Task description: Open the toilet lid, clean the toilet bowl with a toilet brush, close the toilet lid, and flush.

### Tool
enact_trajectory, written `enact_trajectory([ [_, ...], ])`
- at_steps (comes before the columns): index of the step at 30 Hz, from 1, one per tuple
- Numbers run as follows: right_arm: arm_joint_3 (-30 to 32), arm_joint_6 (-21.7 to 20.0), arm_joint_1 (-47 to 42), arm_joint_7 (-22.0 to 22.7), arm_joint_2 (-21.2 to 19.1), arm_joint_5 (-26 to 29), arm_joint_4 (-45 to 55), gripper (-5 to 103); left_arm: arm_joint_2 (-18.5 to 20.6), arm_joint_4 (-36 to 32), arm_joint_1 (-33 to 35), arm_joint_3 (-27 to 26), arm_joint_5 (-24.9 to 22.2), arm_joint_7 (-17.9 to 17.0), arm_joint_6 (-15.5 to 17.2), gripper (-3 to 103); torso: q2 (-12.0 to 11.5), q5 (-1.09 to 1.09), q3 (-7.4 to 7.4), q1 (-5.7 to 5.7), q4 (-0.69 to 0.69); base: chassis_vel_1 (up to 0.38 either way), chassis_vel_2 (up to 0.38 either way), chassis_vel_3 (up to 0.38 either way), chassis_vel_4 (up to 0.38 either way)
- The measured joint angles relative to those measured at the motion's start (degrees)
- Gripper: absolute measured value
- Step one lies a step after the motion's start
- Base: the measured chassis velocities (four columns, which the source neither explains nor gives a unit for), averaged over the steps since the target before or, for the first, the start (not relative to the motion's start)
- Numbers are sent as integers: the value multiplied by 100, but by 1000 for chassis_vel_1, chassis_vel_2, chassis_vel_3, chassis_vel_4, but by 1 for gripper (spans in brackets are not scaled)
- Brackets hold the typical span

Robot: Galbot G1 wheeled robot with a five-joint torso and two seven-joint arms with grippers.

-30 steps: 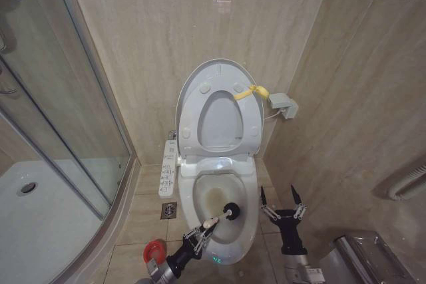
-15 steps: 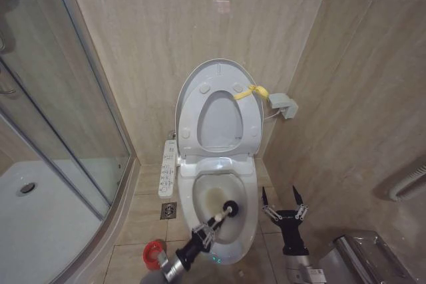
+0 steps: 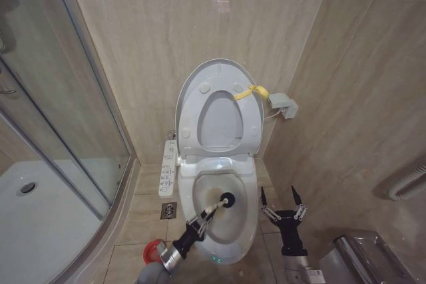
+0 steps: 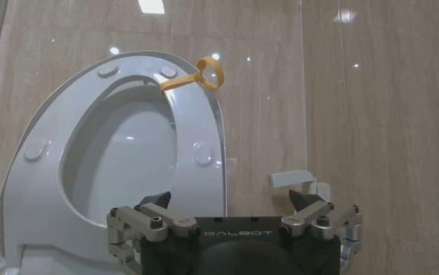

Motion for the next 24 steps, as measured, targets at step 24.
enact_trajectory([
  [24, -10, -1, -65, -9, 45, -89, 89, 100, 332, -1815, 599, -690, -202, -135, -17, 15, 0, 0, -1, 0, 2, 0, 0, 0, 0],
])
